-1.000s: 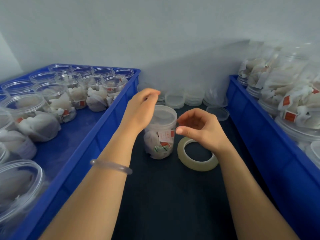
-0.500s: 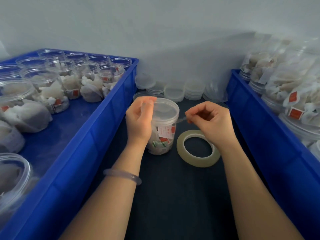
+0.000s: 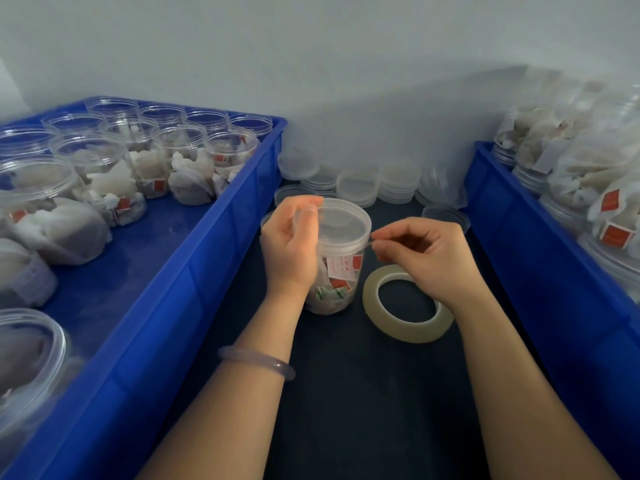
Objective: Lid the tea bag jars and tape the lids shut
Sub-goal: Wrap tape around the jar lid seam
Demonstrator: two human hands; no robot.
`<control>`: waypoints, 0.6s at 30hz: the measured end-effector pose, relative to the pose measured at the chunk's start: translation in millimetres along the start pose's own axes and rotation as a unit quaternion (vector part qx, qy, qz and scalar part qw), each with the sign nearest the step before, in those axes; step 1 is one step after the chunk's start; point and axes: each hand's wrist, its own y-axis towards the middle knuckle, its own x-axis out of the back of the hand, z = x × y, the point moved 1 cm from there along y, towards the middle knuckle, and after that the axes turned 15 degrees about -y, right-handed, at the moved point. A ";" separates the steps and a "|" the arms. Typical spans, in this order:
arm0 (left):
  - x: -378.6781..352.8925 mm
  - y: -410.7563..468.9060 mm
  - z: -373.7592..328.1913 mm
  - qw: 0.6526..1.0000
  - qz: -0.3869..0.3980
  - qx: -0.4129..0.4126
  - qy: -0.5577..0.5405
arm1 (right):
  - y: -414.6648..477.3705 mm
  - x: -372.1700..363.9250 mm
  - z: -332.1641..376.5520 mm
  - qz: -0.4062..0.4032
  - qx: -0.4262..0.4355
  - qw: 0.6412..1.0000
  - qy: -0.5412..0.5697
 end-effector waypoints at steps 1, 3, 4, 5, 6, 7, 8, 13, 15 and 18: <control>-0.1 0.2 0.3 1.000 0.000 0.001 0.000 | -0.4 -0.2 0.5 0.004 -0.001 1.000 -0.002; -0.2 -0.5 0.6 1.000 -0.001 0.002 0.001 | -1.1 -0.9 0.2 0.017 -0.010 1.000 0.001; 0.0 -1.0 0.4 1.000 -0.002 0.002 0.001 | -1.2 -0.8 -0.2 0.023 -0.016 1.000 0.004; 0.0 -1.2 -0.2 1.000 -0.003 0.003 0.001 | -1.2 -0.9 -0.5 0.026 -0.022 0.999 0.008; 0.0 -1.4 -0.7 1.000 -0.003 0.004 0.001 | -1.2 -1.2 -1.0 0.024 -0.028 0.999 0.012; 0.2 -0.8 -1.2 1.000 -0.003 0.006 0.001 | -1.1 -1.8 -1.0 0.019 -0.034 0.999 0.017; 0.4 -0.4 -1.8 1.000 -0.002 0.008 -0.001 | -0.7 -3.0 -1.3 0.012 -0.039 0.999 0.020; 0.8 1.8 -2.6 1.000 0.010 0.010 -0.003 | 1.5 -7.4 -2.2 -0.007 -0.068 0.997 0.036; 1.4 2.5 -3.1 1.000 0.021 0.009 0.000 | 1.5 -9.3 -2.9 -0.010 -0.091 0.993 0.073; 1.6 2.3 -2.3 0.998 0.060 0.018 -0.007 | 0.4 -16.6 -8.8 0.028 -0.143 0.959 0.245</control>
